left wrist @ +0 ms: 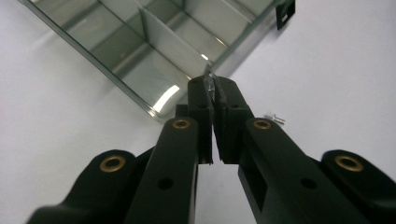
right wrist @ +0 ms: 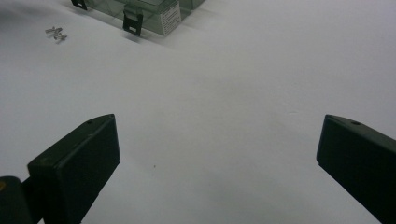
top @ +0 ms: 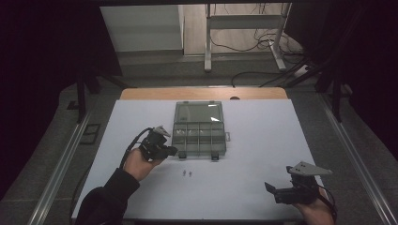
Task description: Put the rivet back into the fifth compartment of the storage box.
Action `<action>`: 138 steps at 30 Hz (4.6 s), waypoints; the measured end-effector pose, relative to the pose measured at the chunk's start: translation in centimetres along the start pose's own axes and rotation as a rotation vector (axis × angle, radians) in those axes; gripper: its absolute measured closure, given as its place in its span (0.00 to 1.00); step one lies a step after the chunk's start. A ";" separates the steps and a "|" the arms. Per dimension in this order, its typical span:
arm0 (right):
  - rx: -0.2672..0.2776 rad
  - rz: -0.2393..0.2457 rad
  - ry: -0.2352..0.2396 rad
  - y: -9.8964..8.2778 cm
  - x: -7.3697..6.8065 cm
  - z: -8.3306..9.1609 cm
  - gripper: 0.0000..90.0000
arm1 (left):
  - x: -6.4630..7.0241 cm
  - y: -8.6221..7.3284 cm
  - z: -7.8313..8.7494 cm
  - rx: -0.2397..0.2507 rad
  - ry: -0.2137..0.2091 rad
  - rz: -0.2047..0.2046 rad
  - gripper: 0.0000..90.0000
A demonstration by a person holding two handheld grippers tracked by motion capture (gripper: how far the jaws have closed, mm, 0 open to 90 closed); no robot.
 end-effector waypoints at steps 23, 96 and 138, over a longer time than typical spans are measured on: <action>0.003 -0.016 0.002 0.0 0.2 0.2 0.00 | -2.1 2.6 -0.8 0.015 0.064 -0.013 0.97; -0.005 -0.018 0.005 0.0 0.2 0.1 0.00 | -1.8 0.8 -0.7 0.093 0.062 0.048 0.57; -0.006 -0.015 0.005 0.0 0.1 0.1 0.00 | 2.0 -1.0 -0.8 0.079 0.018 -0.028 0.25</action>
Point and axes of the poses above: each handheld gripper's, and its own axes: z roughly backward along the jaws, y roughly out of its top, x roughly to its right, the point moved 6 cm from there along -z, roughly forward along the jaws, and after that the axes turned 10 degrees about -z, right-handed, at the moved point
